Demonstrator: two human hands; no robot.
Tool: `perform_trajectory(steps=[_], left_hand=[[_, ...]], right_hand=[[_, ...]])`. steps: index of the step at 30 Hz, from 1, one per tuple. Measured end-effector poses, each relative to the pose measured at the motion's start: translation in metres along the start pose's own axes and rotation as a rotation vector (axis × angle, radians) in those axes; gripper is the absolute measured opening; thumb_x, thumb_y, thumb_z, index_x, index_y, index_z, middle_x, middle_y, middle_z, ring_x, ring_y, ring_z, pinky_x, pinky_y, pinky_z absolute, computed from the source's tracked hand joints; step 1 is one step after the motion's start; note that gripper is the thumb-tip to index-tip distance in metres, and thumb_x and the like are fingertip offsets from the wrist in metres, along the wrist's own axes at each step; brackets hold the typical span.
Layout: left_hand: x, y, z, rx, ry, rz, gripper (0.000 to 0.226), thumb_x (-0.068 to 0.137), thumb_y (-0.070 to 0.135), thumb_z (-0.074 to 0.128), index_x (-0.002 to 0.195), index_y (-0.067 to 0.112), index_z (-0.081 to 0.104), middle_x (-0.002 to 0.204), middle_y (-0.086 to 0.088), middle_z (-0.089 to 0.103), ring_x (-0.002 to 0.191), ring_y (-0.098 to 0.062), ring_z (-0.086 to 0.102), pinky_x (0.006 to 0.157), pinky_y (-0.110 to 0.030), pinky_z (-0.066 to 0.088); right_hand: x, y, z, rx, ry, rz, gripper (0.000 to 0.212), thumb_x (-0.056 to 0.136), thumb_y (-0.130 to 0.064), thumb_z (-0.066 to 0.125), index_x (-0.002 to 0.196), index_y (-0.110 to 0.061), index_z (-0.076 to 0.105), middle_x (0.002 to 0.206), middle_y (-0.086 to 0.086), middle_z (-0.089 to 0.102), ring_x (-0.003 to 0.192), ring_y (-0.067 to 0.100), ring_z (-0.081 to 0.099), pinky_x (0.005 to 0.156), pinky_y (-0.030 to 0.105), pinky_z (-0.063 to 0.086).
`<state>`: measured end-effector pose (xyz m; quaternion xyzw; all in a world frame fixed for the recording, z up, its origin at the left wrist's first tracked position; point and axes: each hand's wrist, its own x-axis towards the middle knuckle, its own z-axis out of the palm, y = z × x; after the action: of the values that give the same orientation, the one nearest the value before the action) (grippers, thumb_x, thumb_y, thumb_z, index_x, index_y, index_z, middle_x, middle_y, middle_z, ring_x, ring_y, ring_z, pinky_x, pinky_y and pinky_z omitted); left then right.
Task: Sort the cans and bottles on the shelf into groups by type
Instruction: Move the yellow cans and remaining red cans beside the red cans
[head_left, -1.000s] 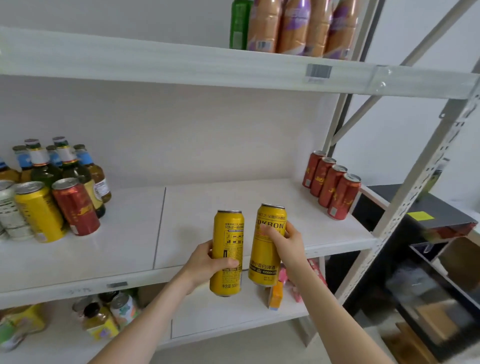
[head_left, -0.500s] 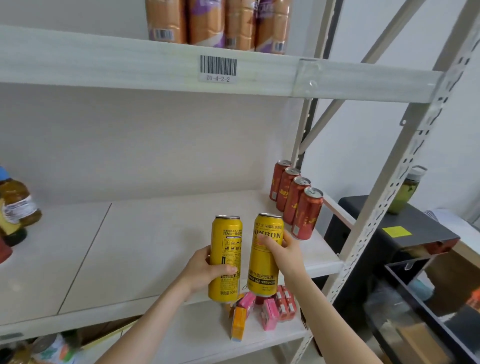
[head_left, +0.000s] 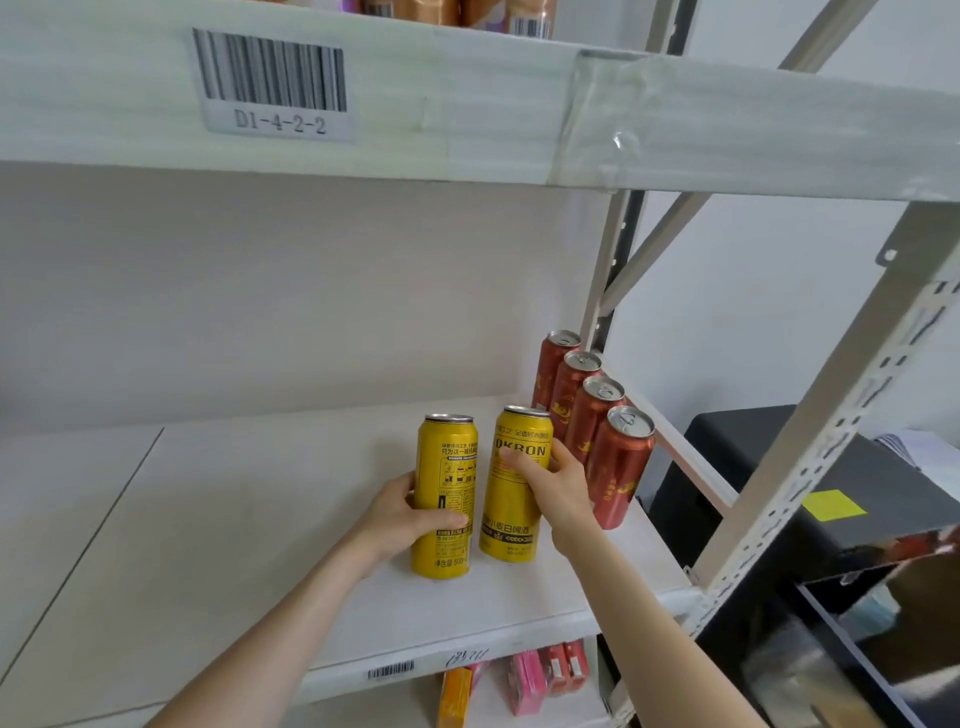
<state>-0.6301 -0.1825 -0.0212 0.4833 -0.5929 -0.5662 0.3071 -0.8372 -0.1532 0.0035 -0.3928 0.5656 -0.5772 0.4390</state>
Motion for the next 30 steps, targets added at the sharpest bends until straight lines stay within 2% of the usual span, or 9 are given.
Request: perform_trajectory(steps=[8,13,17,22,30], left_hand=[[0.066,0.003,-0.004,0.023,0.063,0.006,0.063,0.051,0.029,0.091,0.109,0.03,0.065,0.103,0.004,0.074,0.096,-0.012,0.07,0.085,-0.034,0.054],[0.099,0.002,0.0,0.044,0.118,0.032,0.057,0.061,0.013,0.091,0.107,0.03,0.063,0.103,0.005,0.074,0.093,-0.009,0.07,0.083,-0.033,0.056],[0.116,-0.001,0.002,0.033,0.163,0.049,0.062,0.056,0.014,0.093,0.108,0.028,0.063,0.102,0.005,0.074,0.091,-0.009,0.071,0.082,-0.035,0.057],[0.125,-0.004,0.0,0.014,0.185,0.069,0.075,0.039,0.032,0.09,0.109,0.029,0.063,0.1,0.007,0.075,0.091,-0.009,0.071,0.08,-0.033,0.057],[0.126,-0.009,-0.006,0.024,0.188,0.087,0.076,0.042,0.033,0.091,0.112,0.03,0.062,0.104,0.008,0.074,0.095,-0.008,0.07,0.082,-0.032,0.057]], right_hand=[[0.074,0.003,0.003,0.013,0.016,-0.004,0.031,0.074,-0.03,0.083,0.101,-0.028,0.067,0.09,-0.007,0.075,0.081,0.007,0.071,0.063,0.021,0.053],[0.115,0.007,0.008,0.02,0.049,-0.063,0.035,0.073,-0.026,0.084,0.103,-0.025,0.065,0.093,-0.004,0.074,0.087,0.014,0.071,0.073,0.03,0.057],[0.143,0.01,0.013,0.0,0.072,-0.072,0.049,0.072,-0.028,0.084,0.115,-0.026,0.061,0.1,-0.006,0.073,0.092,0.012,0.069,0.083,0.037,0.056],[0.164,0.011,0.024,0.001,0.08,-0.098,0.051,0.07,-0.028,0.085,0.114,-0.031,0.06,0.099,-0.011,0.071,0.092,0.009,0.068,0.077,0.029,0.052],[0.175,0.016,0.036,-0.061,0.011,-0.176,0.061,0.073,-0.025,0.085,0.125,-0.028,0.053,0.109,-0.012,0.067,0.097,0.001,0.063,0.076,0.018,0.047]])
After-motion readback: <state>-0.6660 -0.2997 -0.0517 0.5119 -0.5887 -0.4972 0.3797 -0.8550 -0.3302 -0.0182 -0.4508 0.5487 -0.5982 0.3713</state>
